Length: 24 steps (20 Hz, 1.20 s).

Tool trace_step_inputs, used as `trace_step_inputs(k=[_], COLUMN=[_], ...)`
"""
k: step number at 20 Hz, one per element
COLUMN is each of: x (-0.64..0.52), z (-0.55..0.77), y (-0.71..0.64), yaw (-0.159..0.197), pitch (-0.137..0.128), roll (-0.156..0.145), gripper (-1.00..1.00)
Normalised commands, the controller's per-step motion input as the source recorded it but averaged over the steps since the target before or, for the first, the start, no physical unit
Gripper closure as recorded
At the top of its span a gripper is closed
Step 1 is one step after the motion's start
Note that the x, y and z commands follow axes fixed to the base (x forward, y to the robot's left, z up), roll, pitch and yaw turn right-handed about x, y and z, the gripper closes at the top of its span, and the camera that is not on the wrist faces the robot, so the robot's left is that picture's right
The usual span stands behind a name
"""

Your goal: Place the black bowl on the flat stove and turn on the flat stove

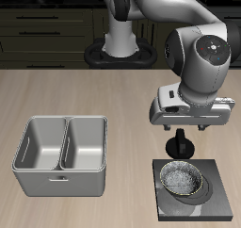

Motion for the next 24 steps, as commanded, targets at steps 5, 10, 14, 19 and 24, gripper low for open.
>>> trace_step_inputs(k=[5, 10, 14, 19, 24], x=[-0.06, -0.15, -0.18, -0.28, -0.19], z=[-0.35, -0.32, -0.22, -0.16, -0.17], y=[0.08, 0.03, 0.02, 0.10, 0.08], yaw=[0.052, -0.011, -0.029, -0.027, -0.011], pitch=[0.046, 0.041, 0.036, 0.004, 0.020], roll=[-0.027, -0.026, -0.010, 0.017, 0.019], gripper=[-1.00, -1.00, -1.00, -1.00, -1.00])
